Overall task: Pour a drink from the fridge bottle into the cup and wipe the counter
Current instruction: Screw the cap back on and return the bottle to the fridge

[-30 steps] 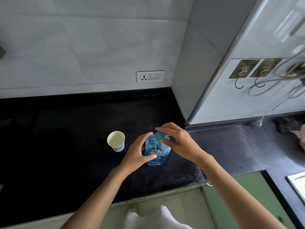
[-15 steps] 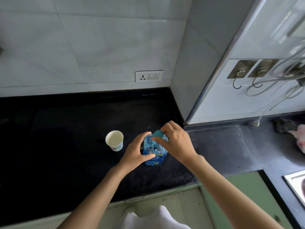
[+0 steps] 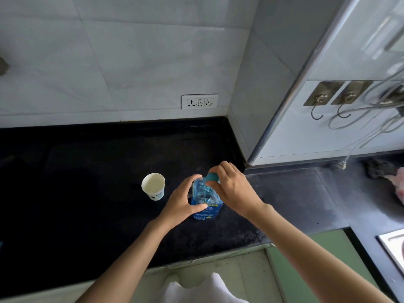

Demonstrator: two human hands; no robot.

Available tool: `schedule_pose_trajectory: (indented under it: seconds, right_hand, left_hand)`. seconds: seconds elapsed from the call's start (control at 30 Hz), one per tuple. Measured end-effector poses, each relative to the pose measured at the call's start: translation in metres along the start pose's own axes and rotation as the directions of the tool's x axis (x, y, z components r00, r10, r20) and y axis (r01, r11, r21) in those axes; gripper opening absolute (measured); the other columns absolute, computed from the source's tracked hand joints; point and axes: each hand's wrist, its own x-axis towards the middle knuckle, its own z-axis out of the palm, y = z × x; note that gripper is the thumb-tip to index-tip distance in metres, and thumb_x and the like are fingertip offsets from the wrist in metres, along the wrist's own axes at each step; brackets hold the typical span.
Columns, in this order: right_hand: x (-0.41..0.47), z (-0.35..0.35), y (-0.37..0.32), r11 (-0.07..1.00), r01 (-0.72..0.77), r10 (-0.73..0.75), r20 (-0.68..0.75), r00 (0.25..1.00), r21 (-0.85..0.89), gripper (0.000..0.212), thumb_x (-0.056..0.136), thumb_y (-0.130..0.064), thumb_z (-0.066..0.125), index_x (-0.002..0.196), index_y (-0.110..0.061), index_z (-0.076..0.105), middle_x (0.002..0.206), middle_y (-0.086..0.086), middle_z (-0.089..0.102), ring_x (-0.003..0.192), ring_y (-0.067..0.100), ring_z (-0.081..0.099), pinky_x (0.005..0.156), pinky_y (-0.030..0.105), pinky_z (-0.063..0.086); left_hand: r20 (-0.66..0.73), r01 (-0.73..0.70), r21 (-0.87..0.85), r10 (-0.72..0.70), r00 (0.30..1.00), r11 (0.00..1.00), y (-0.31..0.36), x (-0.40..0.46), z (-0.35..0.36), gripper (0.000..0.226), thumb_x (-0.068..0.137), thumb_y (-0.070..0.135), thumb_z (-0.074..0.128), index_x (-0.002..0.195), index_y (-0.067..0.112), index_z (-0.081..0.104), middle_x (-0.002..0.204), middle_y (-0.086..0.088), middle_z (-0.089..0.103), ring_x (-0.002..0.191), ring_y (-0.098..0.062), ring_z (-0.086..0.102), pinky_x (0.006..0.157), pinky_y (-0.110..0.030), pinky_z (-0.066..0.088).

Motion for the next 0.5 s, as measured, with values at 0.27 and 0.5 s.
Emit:
schedule_pose_trajectory:
  seconds: [0.27, 0.5]
  right_hand:
    - [0.0, -0.012, 0.005, 0.998, -0.07, 0.069, 0.084, 0.994, 0.008, 0.043, 0.086, -0.057, 0.053, 0.105, -0.019, 0.059, 0.09, -0.007, 0.06, 0.078, 0.01, 0.058, 0.052, 0.021, 0.043]
    - [0.012, -0.022, 0.014, 0.975, 0.199, -0.174, 0.216, 0.961, -0.098, 0.029, 0.091, -0.04, 0.059, 0.103, -0.014, 0.056, 0.093, -0.005, 0.064, 0.069, 0.012, 0.059, 0.048, 0.02, 0.03]
  left_hand:
    - [0.02, -0.002, 0.032, 0.001, 1.0, 0.999, 0.001, 0.001, -0.002, 0.075, 0.069, 0.024, 0.08, 0.129, 0.042, 0.039, 0.129, 0.025, 0.047, 0.119, 0.006, 0.046, 0.1, -0.035, 0.048]
    - [0.015, -0.013, 0.039, 0.012, 1.0, 0.999, 0.001, 0.005, -0.004, 0.075, 0.064, 0.023, 0.082, 0.124, 0.044, 0.041, 0.127, 0.025, 0.048, 0.12, 0.004, 0.045, 0.096, -0.033, 0.05]
